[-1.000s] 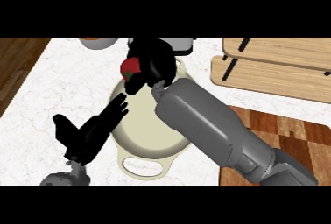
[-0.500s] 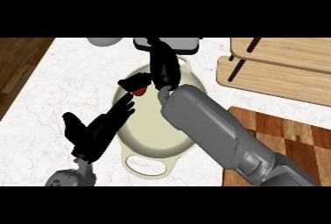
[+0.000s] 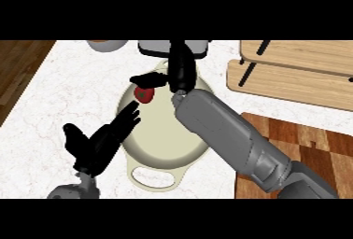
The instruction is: Pick the tomato from the cutting board and place it in the pot
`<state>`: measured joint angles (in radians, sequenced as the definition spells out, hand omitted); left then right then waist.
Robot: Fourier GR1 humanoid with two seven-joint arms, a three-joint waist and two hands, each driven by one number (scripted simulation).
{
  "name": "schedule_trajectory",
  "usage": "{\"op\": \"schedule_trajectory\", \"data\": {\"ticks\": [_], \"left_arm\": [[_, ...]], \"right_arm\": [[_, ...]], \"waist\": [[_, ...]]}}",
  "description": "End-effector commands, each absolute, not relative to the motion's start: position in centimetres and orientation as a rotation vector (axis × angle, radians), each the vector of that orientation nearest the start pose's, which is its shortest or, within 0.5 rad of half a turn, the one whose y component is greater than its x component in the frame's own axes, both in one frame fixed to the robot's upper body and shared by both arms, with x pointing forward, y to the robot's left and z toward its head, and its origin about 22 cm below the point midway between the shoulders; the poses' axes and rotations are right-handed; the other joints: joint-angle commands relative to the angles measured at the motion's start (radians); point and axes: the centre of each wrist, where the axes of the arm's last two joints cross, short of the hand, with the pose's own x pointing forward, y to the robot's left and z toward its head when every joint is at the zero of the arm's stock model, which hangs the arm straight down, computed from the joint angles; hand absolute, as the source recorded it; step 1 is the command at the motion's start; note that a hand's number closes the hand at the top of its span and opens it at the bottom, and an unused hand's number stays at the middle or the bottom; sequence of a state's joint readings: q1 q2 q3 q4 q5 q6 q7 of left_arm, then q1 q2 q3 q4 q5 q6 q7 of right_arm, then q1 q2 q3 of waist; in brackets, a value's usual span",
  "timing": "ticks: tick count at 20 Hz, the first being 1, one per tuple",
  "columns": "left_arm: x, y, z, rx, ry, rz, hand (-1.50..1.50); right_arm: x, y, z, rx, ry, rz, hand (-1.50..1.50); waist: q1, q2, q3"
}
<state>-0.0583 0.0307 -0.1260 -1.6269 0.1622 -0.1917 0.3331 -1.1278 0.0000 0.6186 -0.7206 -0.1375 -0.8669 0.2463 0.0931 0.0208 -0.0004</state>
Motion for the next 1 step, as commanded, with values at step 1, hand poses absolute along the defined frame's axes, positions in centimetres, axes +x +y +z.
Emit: {"op": "schedule_trajectory", "data": {"ticks": [1], "left_arm": [[25.51,21.12,3.23,-0.312,-1.336,-0.212,0.0]], "right_arm": [[39.84,-0.61,11.07,-0.428,-1.695,0.193,-1.5]], "waist": [[-0.036,-0.007,0.0]]}}
